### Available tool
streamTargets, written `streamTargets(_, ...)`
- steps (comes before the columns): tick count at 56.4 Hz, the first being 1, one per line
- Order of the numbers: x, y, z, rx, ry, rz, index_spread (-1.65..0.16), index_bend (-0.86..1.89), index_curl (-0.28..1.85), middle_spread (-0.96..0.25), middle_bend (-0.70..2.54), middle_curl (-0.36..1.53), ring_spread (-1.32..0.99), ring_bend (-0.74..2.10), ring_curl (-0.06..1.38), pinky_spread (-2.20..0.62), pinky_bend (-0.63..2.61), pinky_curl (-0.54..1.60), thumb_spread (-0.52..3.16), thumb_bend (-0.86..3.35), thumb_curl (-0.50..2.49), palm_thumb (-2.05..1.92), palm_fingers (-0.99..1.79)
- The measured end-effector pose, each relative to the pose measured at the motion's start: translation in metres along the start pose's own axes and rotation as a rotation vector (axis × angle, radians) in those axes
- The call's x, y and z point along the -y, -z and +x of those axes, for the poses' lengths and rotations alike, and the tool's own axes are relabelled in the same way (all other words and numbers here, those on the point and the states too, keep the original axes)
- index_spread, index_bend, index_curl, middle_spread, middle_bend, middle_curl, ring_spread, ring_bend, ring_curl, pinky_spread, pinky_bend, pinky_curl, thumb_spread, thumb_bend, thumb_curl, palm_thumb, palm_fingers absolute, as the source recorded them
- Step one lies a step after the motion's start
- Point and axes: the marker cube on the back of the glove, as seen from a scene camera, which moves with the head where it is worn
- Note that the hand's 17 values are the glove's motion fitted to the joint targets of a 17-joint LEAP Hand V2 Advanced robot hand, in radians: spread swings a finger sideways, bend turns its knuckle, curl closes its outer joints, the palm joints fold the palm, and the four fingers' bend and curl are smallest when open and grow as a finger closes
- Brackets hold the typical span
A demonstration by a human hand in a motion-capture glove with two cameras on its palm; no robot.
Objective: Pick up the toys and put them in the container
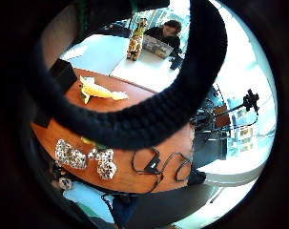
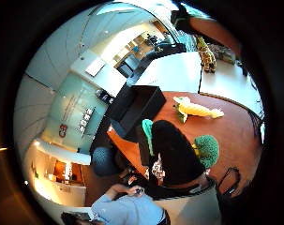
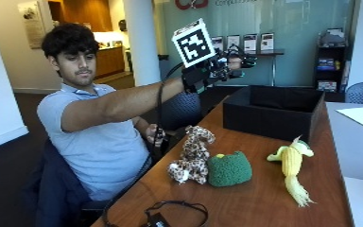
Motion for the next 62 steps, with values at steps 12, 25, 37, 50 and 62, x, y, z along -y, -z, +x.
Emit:
streamTargets(12,0.003,-0.018,0.001,-0.025,-0.013,-0.029,-0.29,0.30,0.15,-0.07,0.17,0.08,-0.10,0.19,0.06,0.04,0.56,0.19,1.09,-0.03,0.06,-0.05,0.08)
streamTargets(25,0.010,-0.024,-0.006,-0.031,-0.009,-0.034,-0.34,0.30,0.22,-0.08,0.17,0.15,-0.12,0.20,0.10,0.04,0.59,0.24,1.31,-0.04,0.11,-0.06,0.03)
streamTargets(37,0.029,-0.037,0.001,-0.226,-0.022,-0.058,-0.35,0.29,0.26,-0.08,0.17,0.19,-0.13,0.20,0.14,0.05,0.61,0.27,1.36,-0.04,0.14,-0.06,0.00)
streamTargets(50,0.075,-0.132,-0.010,-0.182,-0.125,-0.195,-0.35,0.27,0.29,-0.08,0.17,0.22,-0.12,0.19,0.17,0.06,0.62,0.29,1.35,-0.05,0.15,-0.08,-0.03)
streamTargets(62,0.094,-0.255,-0.030,-0.149,-0.047,-0.428,-0.35,0.19,0.30,-0.07,0.16,0.24,-0.12,0.19,0.20,0.06,0.64,0.31,1.34,-0.05,0.16,-0.08,-0.06)
